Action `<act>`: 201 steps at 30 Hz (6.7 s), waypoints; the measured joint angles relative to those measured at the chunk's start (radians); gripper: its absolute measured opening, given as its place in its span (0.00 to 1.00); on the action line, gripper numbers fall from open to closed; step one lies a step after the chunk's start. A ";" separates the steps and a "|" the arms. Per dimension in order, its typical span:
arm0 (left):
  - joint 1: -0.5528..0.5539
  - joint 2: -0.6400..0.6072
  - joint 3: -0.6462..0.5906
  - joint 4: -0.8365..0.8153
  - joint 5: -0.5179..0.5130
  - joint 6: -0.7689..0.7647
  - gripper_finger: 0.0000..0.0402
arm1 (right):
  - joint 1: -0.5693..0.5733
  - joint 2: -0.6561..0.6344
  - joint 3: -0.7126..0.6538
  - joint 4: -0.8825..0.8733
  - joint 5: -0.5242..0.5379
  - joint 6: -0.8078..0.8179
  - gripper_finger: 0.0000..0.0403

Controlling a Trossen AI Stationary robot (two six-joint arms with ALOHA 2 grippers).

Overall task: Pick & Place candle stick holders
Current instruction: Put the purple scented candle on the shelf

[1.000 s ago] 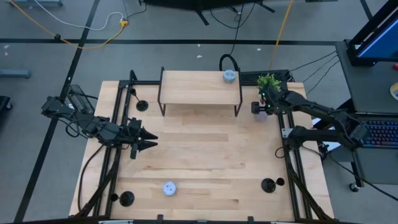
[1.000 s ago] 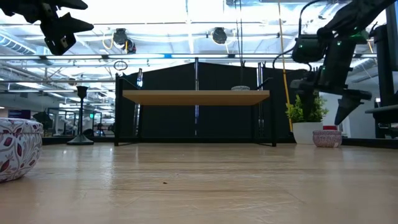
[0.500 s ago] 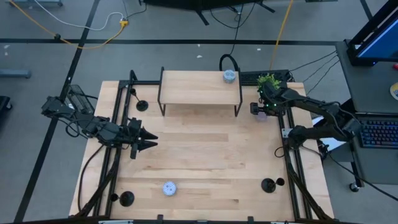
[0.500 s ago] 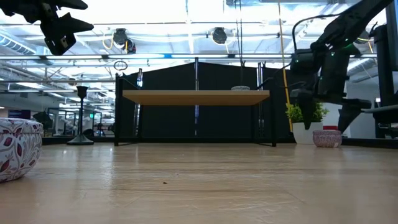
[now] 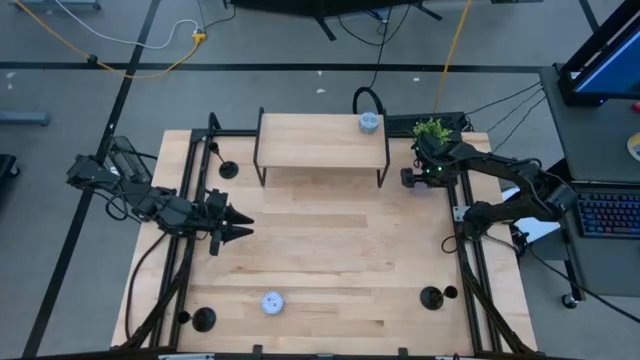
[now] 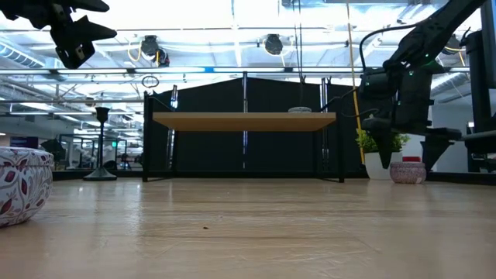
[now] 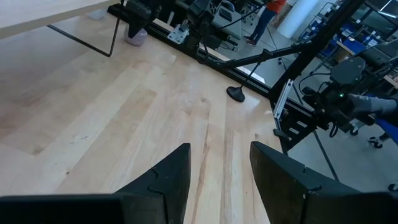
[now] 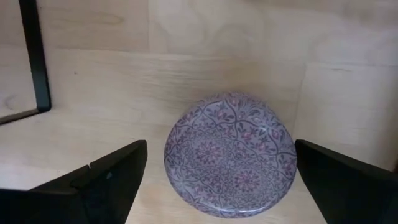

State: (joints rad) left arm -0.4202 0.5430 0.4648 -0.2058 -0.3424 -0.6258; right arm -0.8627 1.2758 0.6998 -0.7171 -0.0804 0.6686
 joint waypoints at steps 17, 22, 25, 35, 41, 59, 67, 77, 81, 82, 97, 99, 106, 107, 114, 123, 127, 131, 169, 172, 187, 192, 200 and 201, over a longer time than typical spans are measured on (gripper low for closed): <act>0.000 0.000 0.000 0.000 0.000 0.003 0.42 | 0.000 0.003 -0.001 0.002 0.079 0.023 0.98; 0.000 0.000 0.000 0.000 0.000 0.002 0.42 | 0.001 0.030 -0.001 0.003 0.053 0.023 0.98; 0.000 0.000 0.000 0.000 0.000 0.002 0.42 | 0.001 0.063 -0.001 0.005 0.053 0.019 0.98; 0.000 0.000 0.000 0.000 0.000 -0.003 0.42 | 0.001 0.113 -0.001 0.042 0.057 0.014 0.98; 0.000 0.000 0.000 0.000 0.000 -0.003 0.42 | 0.001 0.113 -0.002 0.059 0.079 0.024 0.97; 0.000 0.000 0.000 0.000 0.000 0.000 0.42 | 0.001 0.113 -0.001 0.056 0.080 0.025 0.71; 0.000 0.000 0.000 0.000 0.000 -0.001 0.42 | 0.001 0.113 0.000 0.033 0.087 0.028 0.71; 0.000 0.000 0.000 0.000 0.000 -0.003 0.42 | 0.001 0.113 0.000 0.006 0.106 0.046 0.70; 0.000 0.000 0.000 0.000 0.000 -0.003 0.42 | 0.001 0.113 0.000 0.007 0.106 0.045 0.69; 0.000 0.000 0.000 0.000 0.000 -0.003 0.42 | 0.001 0.113 0.000 0.008 0.105 0.045 0.69; 0.000 0.000 0.000 0.000 0.000 -0.003 0.42 | 0.001 0.113 0.000 0.005 0.077 -0.011 0.80; 0.000 0.000 0.000 0.000 0.000 -0.003 0.42 | 0.001 0.112 0.000 -0.004 0.078 -0.011 0.83; 0.000 0.000 0.000 0.000 0.000 0.000 0.42 | 0.001 0.112 0.000 -0.117 0.080 -0.002 0.88; 0.000 0.000 0.000 0.000 0.000 0.000 0.42 | 0.000 0.112 0.000 -0.131 0.080 -0.003 0.88; 0.000 0.000 0.000 0.000 0.000 0.017 0.42 | 0.001 0.112 0.000 -0.153 0.076 -0.001 0.88; 0.000 0.000 0.000 0.000 0.000 0.016 0.42 | 0.001 0.113 -0.002 -0.154 0.048 0.000 0.85; 0.000 0.000 0.000 0.000 0.000 0.019 0.42 | 0.007 0.109 -0.037 -0.115 0.038 0.026 0.78; 0.000 0.000 0.000 0.000 0.000 0.019 0.42 | 0.024 0.109 -0.097 -0.072 0.024 0.061 0.72; 0.000 0.000 0.000 0.000 0.000 0.030 0.42 | 0.118 -0.243 0.011 -0.407 -0.029 0.125 0.72; 0.000 0.000 0.000 0.000 0.000 0.029 0.42 | 0.154 -0.250 0.077 -0.458 -0.026 0.129 0.72; 0.000 0.000 0.000 0.000 -0.037 0.031 0.42 | 0.393 -0.195 0.595 -0.487 -0.054 0.210 0.72; 0.000 0.000 0.000 0.000 -0.052 0.041 0.42 | 0.459 -0.083 0.766 -0.361 -0.054 0.178 0.72; 0.000 0.000 0.000 0.000 -0.051 0.029 0.42 | 0.471 0.180 1.005 -0.313 -0.055 0.000 0.72; 0.000 0.000 0.000 0.000 -0.051 0.020 0.42 | 0.467 0.213 1.033 -0.318 -0.056 -0.020 0.72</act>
State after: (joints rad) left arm -0.4202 0.5434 0.4644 -0.2054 -0.3935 -0.6054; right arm -0.3956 1.4887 1.7329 -1.0350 -0.1360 0.6486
